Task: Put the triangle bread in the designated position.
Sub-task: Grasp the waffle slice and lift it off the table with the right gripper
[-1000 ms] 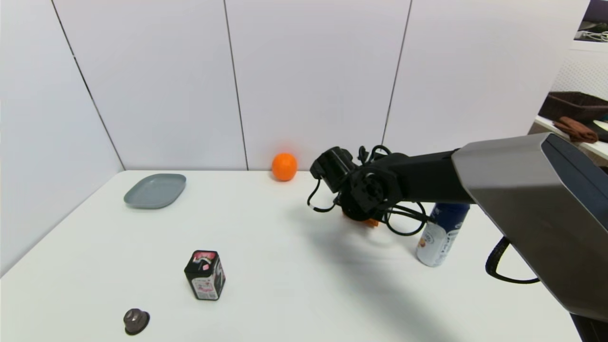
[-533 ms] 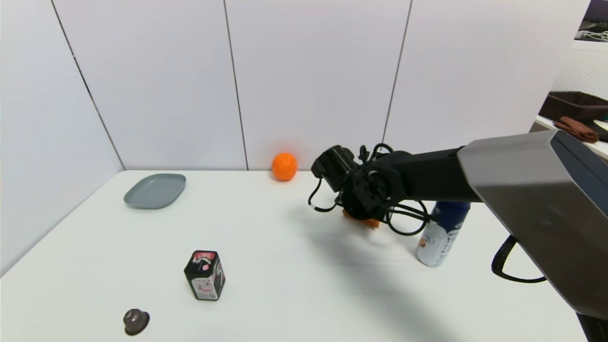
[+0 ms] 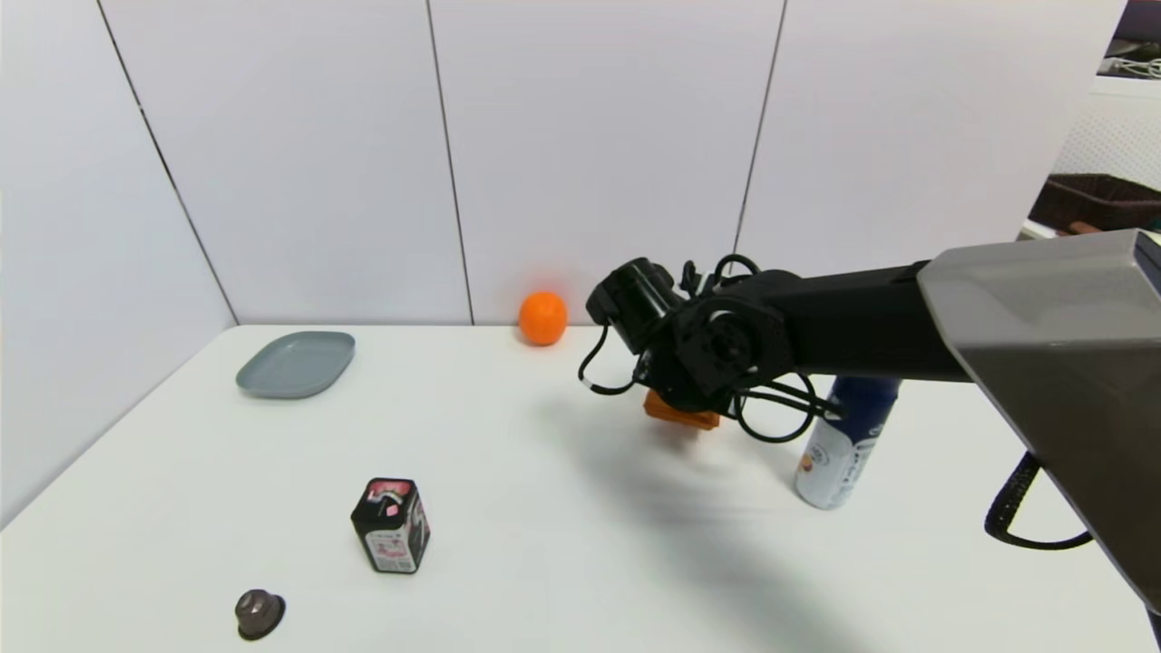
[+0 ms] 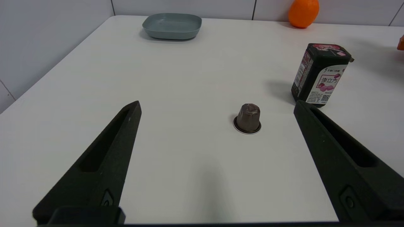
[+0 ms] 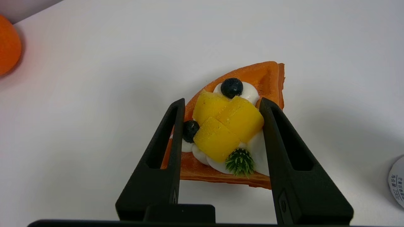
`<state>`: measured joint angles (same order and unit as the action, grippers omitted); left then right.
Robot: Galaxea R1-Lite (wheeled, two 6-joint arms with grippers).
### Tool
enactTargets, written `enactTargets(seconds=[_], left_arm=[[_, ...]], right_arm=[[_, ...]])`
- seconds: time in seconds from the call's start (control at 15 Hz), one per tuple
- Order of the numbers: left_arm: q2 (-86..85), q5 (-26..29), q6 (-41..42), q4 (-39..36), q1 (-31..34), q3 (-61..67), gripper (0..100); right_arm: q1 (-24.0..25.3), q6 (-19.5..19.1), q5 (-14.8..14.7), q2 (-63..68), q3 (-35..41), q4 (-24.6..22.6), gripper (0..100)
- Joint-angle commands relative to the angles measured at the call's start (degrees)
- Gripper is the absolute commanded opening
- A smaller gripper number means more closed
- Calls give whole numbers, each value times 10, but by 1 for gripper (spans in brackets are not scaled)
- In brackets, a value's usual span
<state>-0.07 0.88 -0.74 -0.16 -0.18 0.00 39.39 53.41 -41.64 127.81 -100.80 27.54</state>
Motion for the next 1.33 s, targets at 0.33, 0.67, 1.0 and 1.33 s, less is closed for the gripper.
enactTargets(seconds=[0.33, 0.67, 1.0, 1.33], left_arm=[[1, 0, 0, 0, 0, 0, 100], [1, 0, 0, 0, 0, 0, 100], [1, 0, 0, 0, 0, 0, 100], [1, 0, 0, 0, 0, 0, 100]], right_arm=[[27, -1, -4, -58, 7, 1, 0], [34, -5, -4, -77, 18, 9, 0], [34, -19, -3, -77, 24, 17, 0], [39, -27, -3, -73, 25, 13, 100]])
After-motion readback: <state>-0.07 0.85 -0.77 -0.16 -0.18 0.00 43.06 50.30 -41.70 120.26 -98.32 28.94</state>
